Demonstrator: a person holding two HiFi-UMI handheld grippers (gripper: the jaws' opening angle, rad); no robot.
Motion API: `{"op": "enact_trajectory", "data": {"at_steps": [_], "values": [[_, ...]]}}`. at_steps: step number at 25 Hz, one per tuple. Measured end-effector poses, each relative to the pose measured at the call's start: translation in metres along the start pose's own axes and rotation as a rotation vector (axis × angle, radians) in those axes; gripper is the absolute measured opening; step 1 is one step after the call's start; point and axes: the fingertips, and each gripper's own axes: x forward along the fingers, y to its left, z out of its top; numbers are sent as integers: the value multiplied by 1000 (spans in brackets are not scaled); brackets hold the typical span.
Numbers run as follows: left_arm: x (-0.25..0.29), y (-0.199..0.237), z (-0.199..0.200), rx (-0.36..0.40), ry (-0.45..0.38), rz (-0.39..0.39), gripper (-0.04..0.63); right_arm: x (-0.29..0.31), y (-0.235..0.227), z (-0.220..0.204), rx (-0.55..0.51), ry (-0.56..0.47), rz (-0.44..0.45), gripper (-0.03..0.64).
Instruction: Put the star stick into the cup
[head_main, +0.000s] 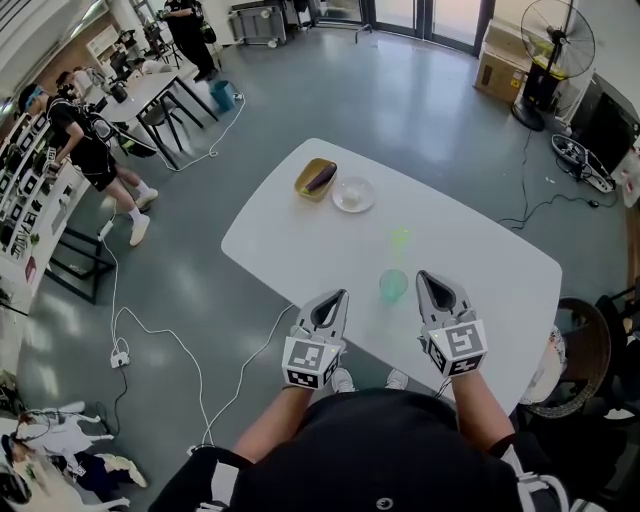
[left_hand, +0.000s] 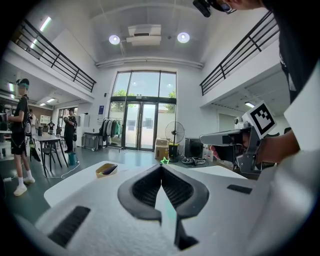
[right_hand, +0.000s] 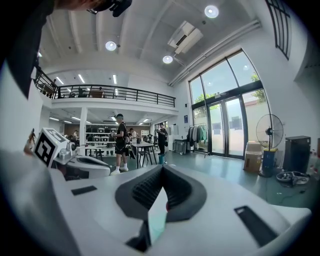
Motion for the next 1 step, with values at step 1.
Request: {"op": "enact_trajectory", "data": {"at_steps": [1], "values": [[0, 0, 1, 1, -2, 0, 11, 0, 0, 1, 1, -2, -1, 3]]}}
